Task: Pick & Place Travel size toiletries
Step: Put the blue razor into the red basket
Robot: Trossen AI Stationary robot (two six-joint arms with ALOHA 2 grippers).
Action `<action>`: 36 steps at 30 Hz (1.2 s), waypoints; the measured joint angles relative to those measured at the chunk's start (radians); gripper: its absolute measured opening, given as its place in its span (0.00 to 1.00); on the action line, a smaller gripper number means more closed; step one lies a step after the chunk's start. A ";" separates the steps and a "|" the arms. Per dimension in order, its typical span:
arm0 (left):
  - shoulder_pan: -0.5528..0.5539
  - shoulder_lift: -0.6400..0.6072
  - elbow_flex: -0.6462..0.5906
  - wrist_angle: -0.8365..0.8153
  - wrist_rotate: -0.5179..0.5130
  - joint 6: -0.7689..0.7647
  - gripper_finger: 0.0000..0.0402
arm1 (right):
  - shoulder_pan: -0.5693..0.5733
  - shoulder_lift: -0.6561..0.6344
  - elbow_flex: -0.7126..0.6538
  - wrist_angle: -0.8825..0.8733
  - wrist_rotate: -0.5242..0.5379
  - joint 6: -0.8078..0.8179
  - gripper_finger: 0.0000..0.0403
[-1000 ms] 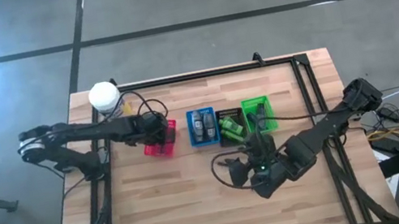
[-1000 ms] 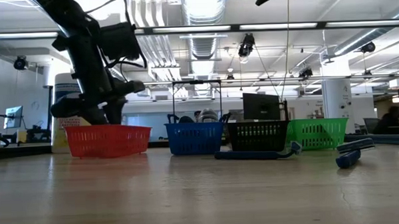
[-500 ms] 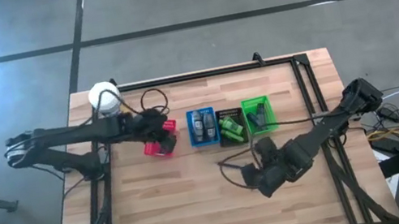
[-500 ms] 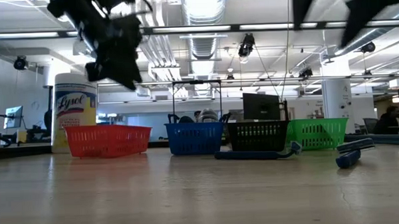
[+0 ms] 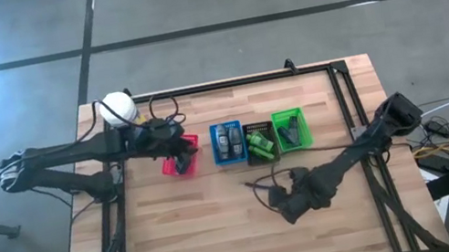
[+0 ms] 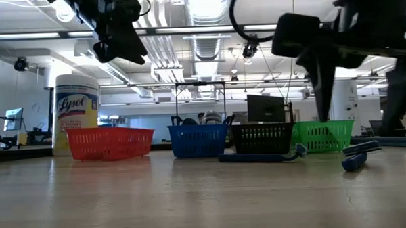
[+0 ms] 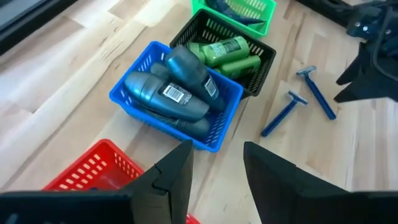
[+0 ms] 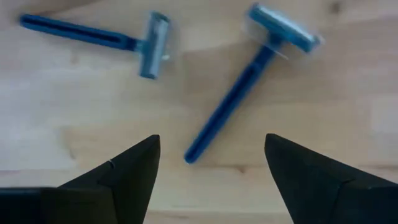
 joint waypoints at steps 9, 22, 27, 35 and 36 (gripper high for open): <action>0.000 0.000 0.000 0.003 0.002 0.088 0.37 | -0.014 0.052 -0.018 0.008 -0.028 0.084 0.67; 0.000 -0.002 -0.001 0.020 0.005 0.273 0.37 | -0.061 0.161 0.021 -0.009 -0.126 0.069 0.51; 0.000 -0.007 -0.001 0.042 0.006 0.323 0.37 | -0.060 0.183 0.036 -0.026 -0.137 0.044 0.38; 0.002 -0.009 -0.001 0.071 0.035 0.329 0.37 | -0.060 0.170 0.063 -0.060 -0.136 -0.031 0.09; 0.002 -0.009 -0.001 0.075 0.043 0.328 0.37 | -0.060 0.163 0.061 -0.061 -0.136 -0.043 0.07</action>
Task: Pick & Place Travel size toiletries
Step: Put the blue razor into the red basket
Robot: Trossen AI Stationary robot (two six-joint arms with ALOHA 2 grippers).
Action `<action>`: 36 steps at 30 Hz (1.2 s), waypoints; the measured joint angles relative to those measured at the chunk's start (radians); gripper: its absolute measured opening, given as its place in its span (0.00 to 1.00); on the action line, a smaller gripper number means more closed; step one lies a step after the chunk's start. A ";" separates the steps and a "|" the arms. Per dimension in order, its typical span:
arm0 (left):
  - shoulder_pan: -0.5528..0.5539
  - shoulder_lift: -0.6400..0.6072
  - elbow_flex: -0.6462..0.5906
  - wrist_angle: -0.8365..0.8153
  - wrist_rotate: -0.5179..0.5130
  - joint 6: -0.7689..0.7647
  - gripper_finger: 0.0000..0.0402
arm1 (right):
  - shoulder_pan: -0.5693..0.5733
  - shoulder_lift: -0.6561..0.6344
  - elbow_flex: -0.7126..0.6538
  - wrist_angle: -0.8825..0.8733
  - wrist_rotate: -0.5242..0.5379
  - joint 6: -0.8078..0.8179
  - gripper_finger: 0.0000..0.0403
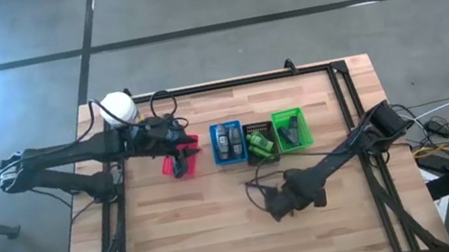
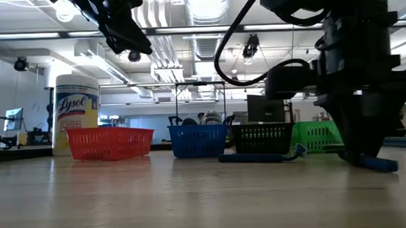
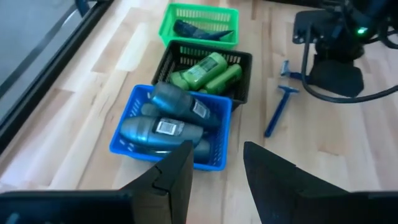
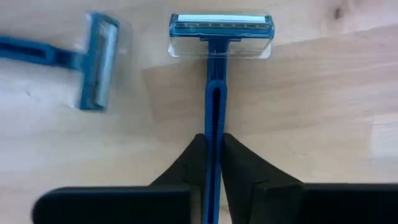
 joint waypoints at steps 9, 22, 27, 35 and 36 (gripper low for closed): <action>0.000 -0.001 0.000 0.025 0.014 -0.050 0.37 | 0.001 -0.100 -0.003 -0.001 0.053 -0.205 0.05; 0.000 -0.001 -0.034 0.276 0.132 -0.662 0.37 | -0.044 -0.548 -0.110 0.269 0.373 -0.745 0.05; -0.005 0.025 -0.069 0.585 0.156 -0.761 0.37 | -0.113 -0.611 -0.189 0.605 0.380 -0.957 0.06; -0.013 0.070 -0.069 0.660 0.106 -0.764 0.50 | -0.190 -0.597 -0.184 0.723 0.396 -1.077 0.06; -0.013 0.076 -0.069 0.661 0.106 -0.766 0.54 | -0.193 -0.590 -0.169 0.723 0.395 -1.092 0.06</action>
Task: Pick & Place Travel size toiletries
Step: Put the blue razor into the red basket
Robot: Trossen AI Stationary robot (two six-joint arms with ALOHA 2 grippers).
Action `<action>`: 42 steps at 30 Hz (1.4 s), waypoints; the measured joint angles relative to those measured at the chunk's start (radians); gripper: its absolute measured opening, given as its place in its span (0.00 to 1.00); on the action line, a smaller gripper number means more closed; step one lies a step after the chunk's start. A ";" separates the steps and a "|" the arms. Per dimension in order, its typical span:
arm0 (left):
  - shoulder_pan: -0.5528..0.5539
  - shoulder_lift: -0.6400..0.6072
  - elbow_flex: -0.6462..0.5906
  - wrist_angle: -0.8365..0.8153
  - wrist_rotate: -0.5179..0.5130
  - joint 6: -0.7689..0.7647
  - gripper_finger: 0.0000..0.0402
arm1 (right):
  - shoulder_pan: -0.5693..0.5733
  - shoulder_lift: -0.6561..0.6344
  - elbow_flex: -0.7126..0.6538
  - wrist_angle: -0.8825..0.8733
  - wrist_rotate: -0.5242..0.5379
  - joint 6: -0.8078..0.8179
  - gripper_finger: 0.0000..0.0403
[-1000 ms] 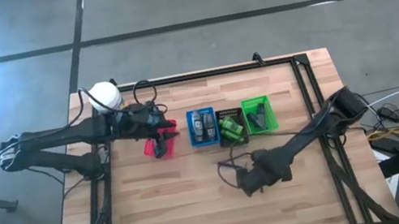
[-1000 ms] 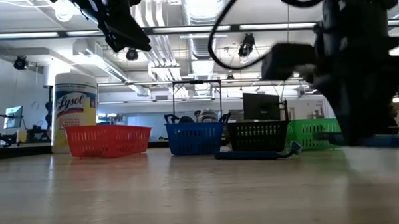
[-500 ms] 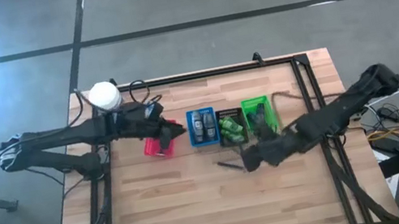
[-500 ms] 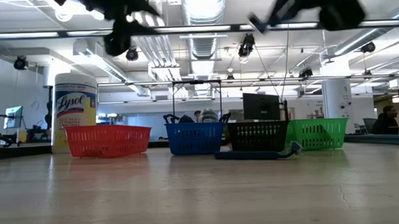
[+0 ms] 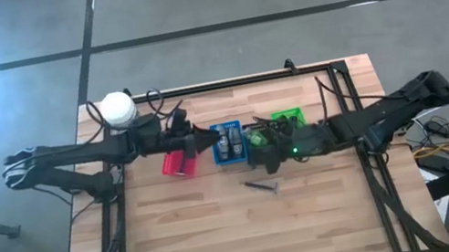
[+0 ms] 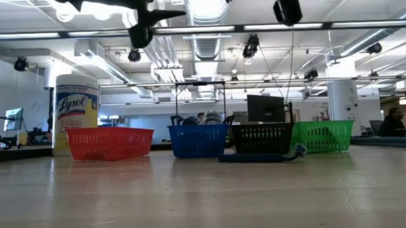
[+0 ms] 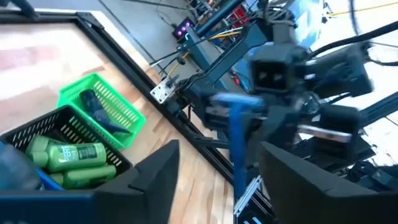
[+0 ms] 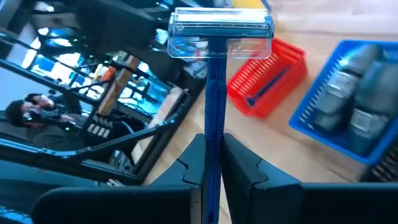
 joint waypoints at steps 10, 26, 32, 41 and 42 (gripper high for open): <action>0.000 0.069 0.001 0.171 0.073 0.012 0.73 | -0.033 0.102 0.152 -0.003 -0.010 -0.092 0.06; 0.001 0.078 0.002 0.187 0.195 0.154 0.63 | -0.050 0.214 0.291 -0.007 -0.032 -0.106 0.06; 0.001 0.075 0.002 0.186 0.200 0.167 0.52 | -0.049 0.259 0.337 -0.070 -0.034 -0.101 0.06; 0.002 0.070 0.002 0.183 0.200 0.162 0.35 | -0.045 0.257 0.352 -0.066 -0.025 -0.093 0.06; 0.002 0.070 0.002 0.183 0.200 0.162 0.33 | -0.044 0.256 0.352 -0.066 -0.025 -0.093 0.06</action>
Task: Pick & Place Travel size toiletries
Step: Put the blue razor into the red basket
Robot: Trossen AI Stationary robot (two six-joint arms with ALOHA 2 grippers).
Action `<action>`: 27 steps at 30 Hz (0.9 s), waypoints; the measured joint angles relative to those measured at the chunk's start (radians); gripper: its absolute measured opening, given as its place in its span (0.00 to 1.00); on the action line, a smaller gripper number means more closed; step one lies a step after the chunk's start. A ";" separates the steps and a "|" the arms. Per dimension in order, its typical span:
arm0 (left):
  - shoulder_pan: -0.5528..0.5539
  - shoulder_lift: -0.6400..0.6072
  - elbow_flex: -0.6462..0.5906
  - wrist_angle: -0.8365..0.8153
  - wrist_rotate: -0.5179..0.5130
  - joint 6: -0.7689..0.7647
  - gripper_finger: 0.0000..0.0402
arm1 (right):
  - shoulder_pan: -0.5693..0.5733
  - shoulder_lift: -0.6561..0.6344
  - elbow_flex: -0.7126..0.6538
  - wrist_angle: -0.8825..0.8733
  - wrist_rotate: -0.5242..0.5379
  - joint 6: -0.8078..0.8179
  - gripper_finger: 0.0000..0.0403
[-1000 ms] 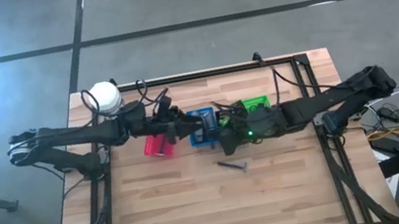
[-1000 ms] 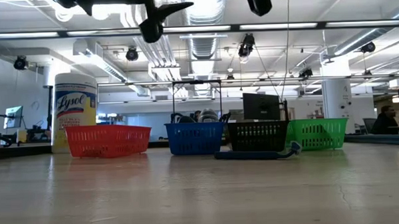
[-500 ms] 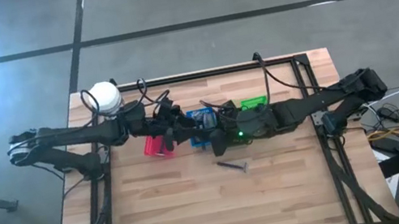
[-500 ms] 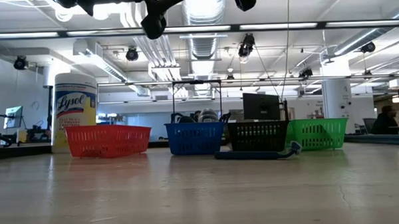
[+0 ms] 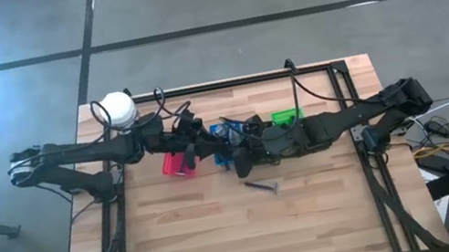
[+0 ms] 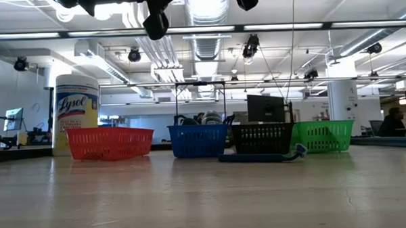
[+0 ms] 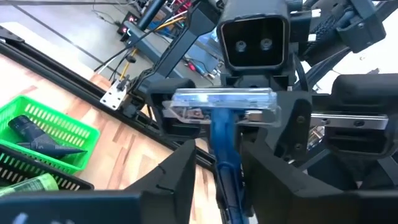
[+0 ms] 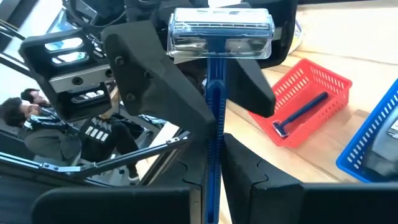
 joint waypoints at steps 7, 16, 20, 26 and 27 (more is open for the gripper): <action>-0.001 0.000 0.000 -0.001 0.003 0.010 0.19 | 0.002 0.004 -0.003 -0.004 -0.016 0.001 0.06; -0.003 0.000 0.001 -0.027 -0.065 0.037 0.09 | -0.001 0.004 -0.005 -0.048 -0.048 0.006 0.10; 0.001 -0.001 0.001 -0.117 -0.156 0.058 0.09 | 0.002 0.005 -0.006 -0.099 -0.069 0.049 0.21; 0.005 -0.002 0.001 -0.332 -0.291 0.066 0.09 | 0.008 0.004 -0.006 -0.125 -0.094 0.051 0.42; 0.012 -0.003 0.001 -0.381 -0.309 0.065 0.09 | 0.007 0.002 -0.006 -0.139 -0.089 0.064 0.46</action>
